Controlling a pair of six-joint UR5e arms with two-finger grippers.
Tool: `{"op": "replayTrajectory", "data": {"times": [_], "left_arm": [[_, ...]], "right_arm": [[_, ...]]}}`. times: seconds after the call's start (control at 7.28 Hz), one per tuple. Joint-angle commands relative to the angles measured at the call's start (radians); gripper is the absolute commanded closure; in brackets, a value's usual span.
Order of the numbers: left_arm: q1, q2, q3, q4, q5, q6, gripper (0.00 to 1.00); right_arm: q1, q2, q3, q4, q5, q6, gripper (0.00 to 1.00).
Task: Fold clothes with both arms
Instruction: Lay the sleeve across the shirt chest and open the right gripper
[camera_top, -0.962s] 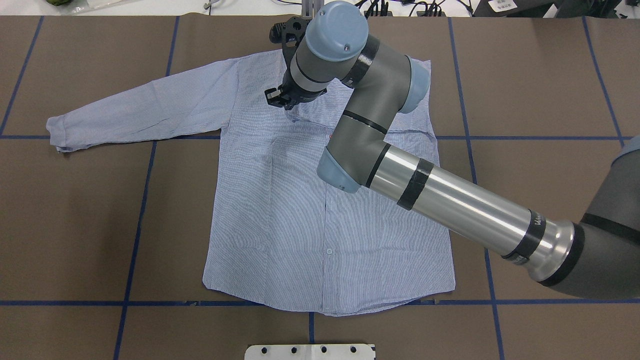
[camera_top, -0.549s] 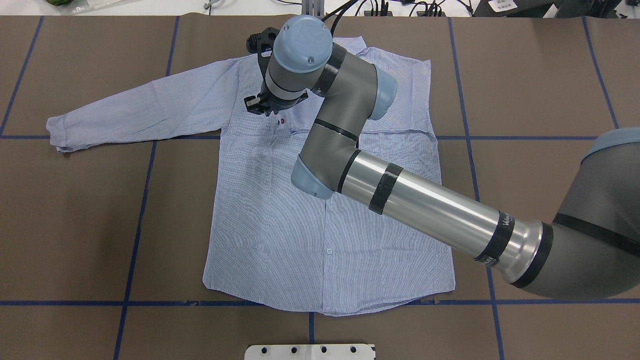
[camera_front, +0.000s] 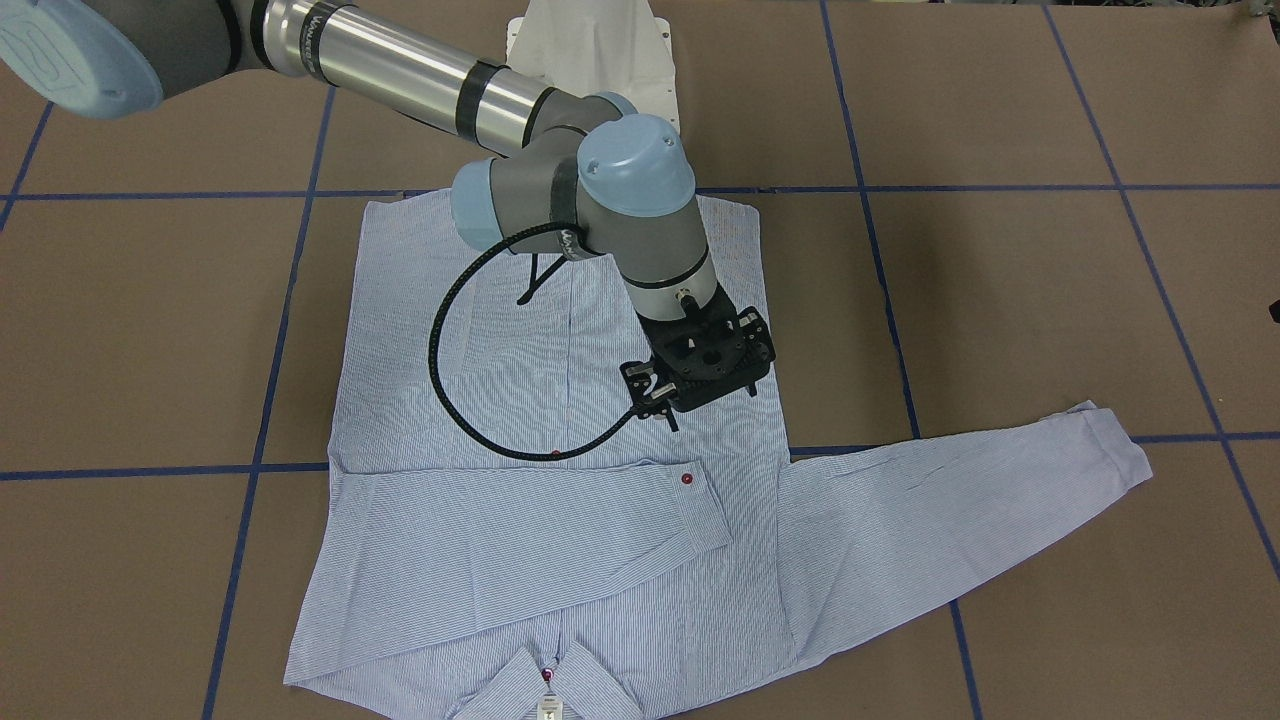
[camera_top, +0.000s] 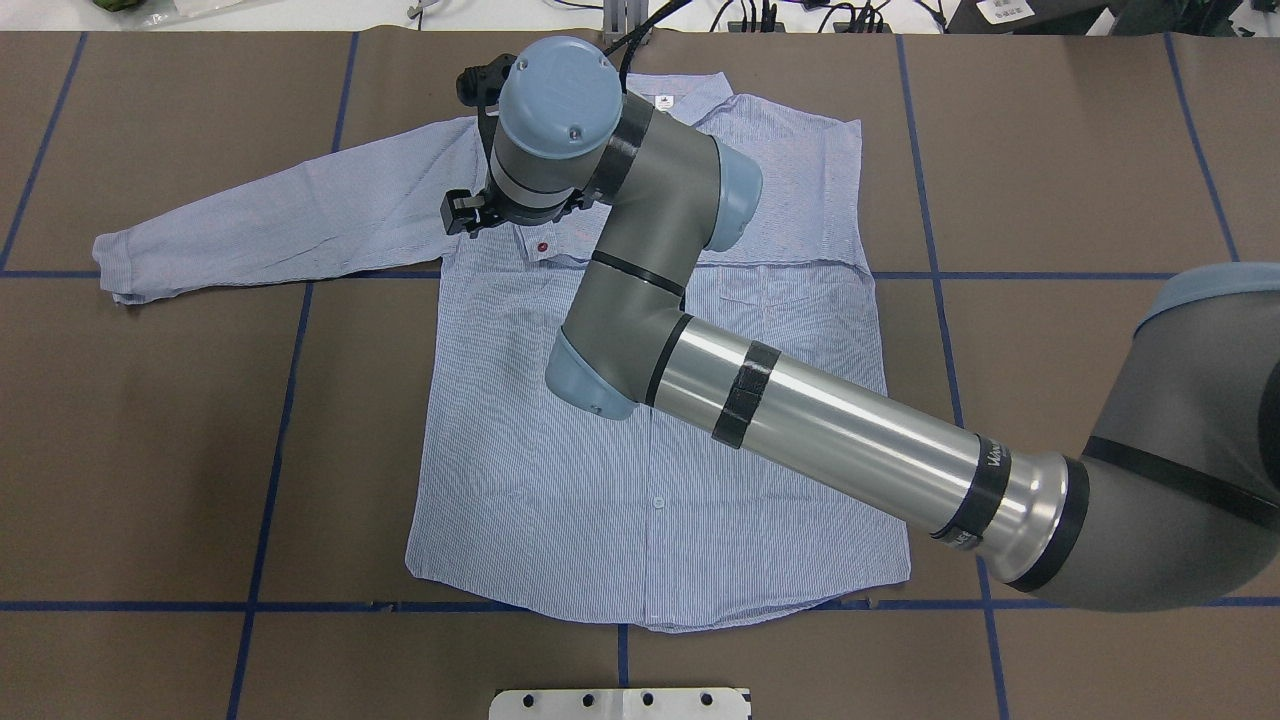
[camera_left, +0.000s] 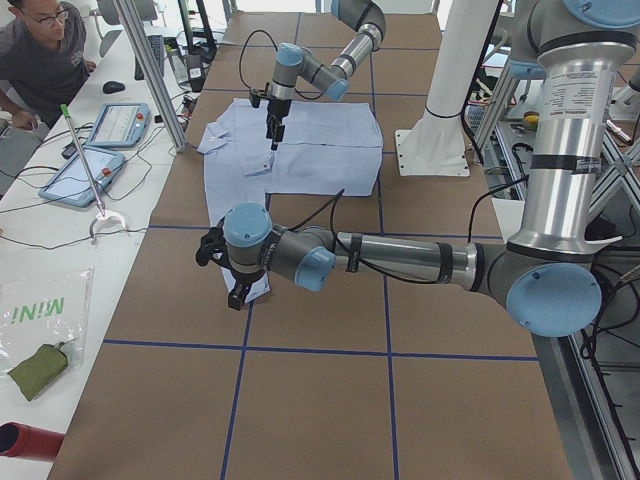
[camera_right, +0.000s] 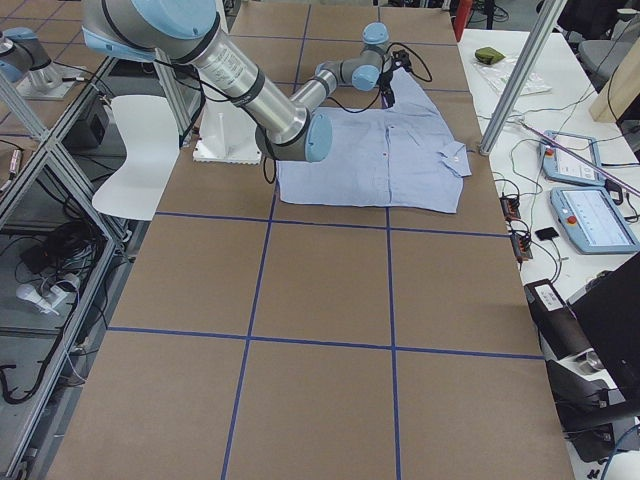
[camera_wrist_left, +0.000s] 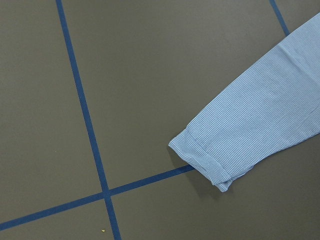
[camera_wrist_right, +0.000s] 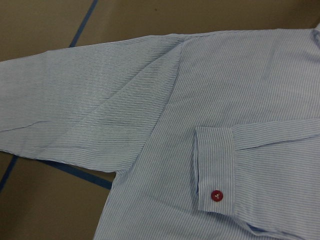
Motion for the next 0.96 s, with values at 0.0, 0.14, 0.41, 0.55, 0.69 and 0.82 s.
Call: {"op": "replayTrajectory", "data": {"times": [0.0, 0.14, 0.41, 0.55, 0.69, 0.82], "left_arm": [[0.095, 0.003, 0.004, -0.164, 0.034, -0.276, 0.00], [0.149, 0.007, 0.021, -0.278, 0.122, -0.437, 0.00], [0.194, 0.007, 0.149, -0.522, 0.172, -0.624, 0.00], [0.238, 0.001, 0.221, -0.635, 0.252, -0.752, 0.01], [0.307, -0.015, 0.234, -0.658, 0.335, -0.895, 0.01], [0.368, -0.032, 0.244, -0.655, 0.395, -0.951, 0.05]], "right_arm": [[0.030, -0.053, 0.185, -0.291, 0.038, 0.002, 0.00], [0.087, -0.176, 0.322, -0.315, 0.100, 0.001, 0.00], [0.205, -0.336, 0.533, -0.519, 0.159, -0.045, 0.00], [0.254, -0.402, 0.634, -0.625, 0.176, -0.161, 0.00], [0.306, -0.466, 0.708, -0.681, 0.178, -0.276, 0.00], [0.343, -0.526, 0.748, -0.695, 0.197, -0.345, 0.00]]}}
